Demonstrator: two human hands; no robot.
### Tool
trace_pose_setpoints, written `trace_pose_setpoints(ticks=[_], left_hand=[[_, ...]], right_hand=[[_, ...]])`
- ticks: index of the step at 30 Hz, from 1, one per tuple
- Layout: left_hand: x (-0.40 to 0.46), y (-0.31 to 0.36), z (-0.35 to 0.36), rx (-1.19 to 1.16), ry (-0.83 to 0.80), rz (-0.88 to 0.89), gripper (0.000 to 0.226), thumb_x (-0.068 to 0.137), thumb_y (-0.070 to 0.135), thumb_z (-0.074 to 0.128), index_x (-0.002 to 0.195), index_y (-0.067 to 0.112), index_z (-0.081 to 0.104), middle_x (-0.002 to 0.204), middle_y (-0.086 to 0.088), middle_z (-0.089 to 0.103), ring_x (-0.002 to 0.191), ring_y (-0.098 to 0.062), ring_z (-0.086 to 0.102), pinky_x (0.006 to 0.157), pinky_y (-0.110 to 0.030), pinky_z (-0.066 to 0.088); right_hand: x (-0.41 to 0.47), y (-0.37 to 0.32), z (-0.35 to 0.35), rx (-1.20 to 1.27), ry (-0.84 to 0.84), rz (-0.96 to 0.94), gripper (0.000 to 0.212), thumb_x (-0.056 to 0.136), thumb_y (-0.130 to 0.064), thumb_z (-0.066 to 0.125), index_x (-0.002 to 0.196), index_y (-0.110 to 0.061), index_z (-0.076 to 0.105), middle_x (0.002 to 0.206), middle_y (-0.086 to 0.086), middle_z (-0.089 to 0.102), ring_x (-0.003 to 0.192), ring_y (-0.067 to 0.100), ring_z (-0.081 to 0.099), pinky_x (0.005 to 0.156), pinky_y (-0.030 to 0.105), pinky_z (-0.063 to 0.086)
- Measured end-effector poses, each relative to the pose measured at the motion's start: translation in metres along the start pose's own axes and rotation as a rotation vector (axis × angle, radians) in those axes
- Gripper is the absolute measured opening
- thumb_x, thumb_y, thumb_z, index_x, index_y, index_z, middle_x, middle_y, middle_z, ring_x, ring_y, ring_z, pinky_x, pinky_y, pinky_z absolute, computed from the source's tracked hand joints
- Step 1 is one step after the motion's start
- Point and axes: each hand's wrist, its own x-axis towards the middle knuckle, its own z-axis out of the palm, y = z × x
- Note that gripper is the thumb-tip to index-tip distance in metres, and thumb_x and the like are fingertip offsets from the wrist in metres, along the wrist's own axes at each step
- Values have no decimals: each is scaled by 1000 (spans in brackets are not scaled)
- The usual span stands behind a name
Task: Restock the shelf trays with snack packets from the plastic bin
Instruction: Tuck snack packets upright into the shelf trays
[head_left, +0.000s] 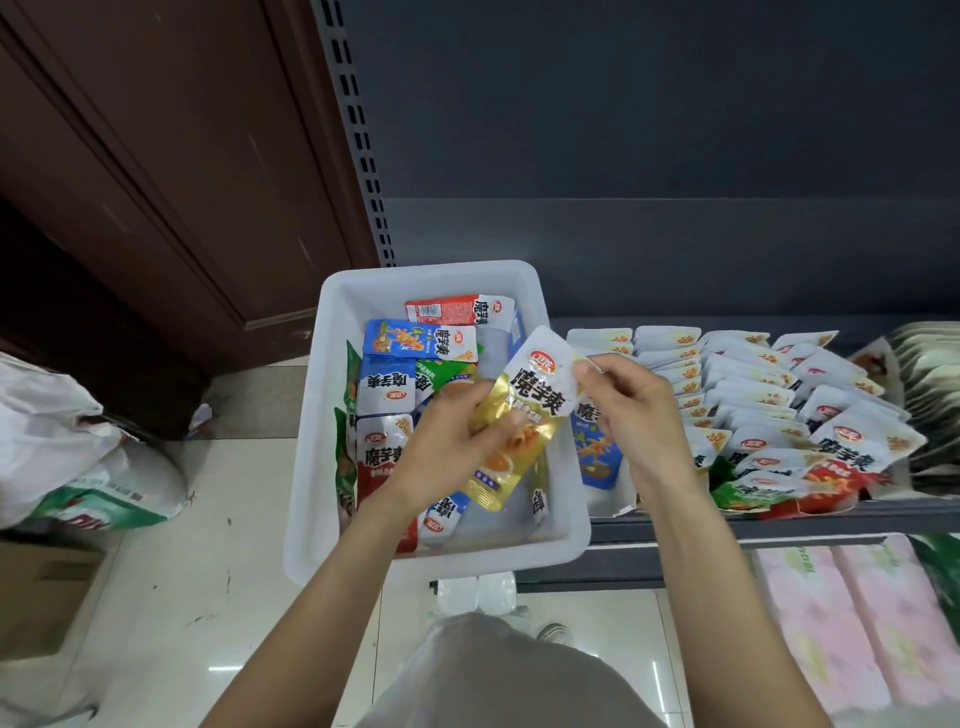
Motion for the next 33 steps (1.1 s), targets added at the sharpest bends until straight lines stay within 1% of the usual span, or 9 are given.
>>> trace_pose_setpoints(ticks=[7, 12, 14, 18, 20, 23, 25, 30, 33], left_hand=[[5, 21, 23, -186, -105, -34, 7, 87, 21, 61, 81, 17, 63, 71, 18, 65, 68, 1, 61, 64, -15, 48], [7, 28, 42, -256, -125, -47, 21, 80, 26, 66, 94, 10, 69, 84, 0, 73, 77, -14, 69, 70, -26, 55], [10, 31, 50, -202, -119, 2, 17, 79, 25, 69, 96, 22, 69, 87, 4, 73, 81, -14, 69, 72, -26, 55], [16, 39, 72, -60, -83, 97, 9, 80, 20, 72, 85, 27, 70, 74, 16, 70, 68, -2, 66, 64, -13, 47], [18, 41, 88, 25, -77, 162, 7, 80, 24, 73, 77, 19, 69, 69, 13, 68, 63, 1, 62, 61, -15, 48], [23, 38, 113, 354, -41, 285, 15, 79, 33, 74, 78, 19, 67, 70, 5, 68, 64, -11, 62, 55, -24, 45], [26, 35, 126, 501, -12, 338, 15, 76, 27, 77, 78, 17, 66, 72, -1, 67, 67, -18, 61, 55, -22, 36], [26, 20, 143, 580, -20, 315, 14, 76, 12, 74, 89, 12, 69, 84, -2, 69, 78, -19, 62, 63, -23, 44], [24, 14, 146, 467, 0, 296, 15, 74, 10, 75, 85, 17, 68, 77, 7, 69, 67, -5, 59, 60, -28, 55]], right_hand=[[-1, 5, -29, 213, 75, 134, 13, 91, -16, 61, 83, -11, 68, 52, -6, 46, 48, 5, 38, 42, 16, 29], [-6, 10, -50, 184, 77, 85, 15, 94, -21, 56, 85, -13, 66, 73, 7, 56, 50, 9, 39, 39, 18, 25], [-8, 9, -63, 147, 112, 2, 18, 97, -20, 52, 84, -15, 63, 71, 4, 56, 48, 11, 39, 38, 21, 26], [-18, 0, -101, 110, 265, -156, 16, 100, -18, 45, 89, -18, 57, 78, -1, 56, 67, 6, 61, 56, 31, 56], [-25, -1, -117, 47, 291, -248, 16, 101, -18, 43, 91, -19, 55, 79, -15, 57, 73, 4, 64, 64, 43, 57], [-31, 9, -131, -93, 265, -335, 15, 101, -25, 42, 91, -23, 52, 80, -12, 54, 71, 7, 60, 68, 57, 52], [-32, 19, -136, -212, 240, -381, 14, 101, -28, 43, 90, -23, 51, 79, -7, 51, 72, 18, 54, 67, 54, 50], [-33, 37, -137, -350, 164, -422, 12, 99, -17, 45, 90, -16, 51, 67, -11, 50, 62, -2, 53, 56, 11, 38], [-29, 51, -137, -416, 108, -388, 12, 100, -29, 43, 92, -23, 51, 73, -13, 55, 68, 7, 58, 62, 31, 53]])
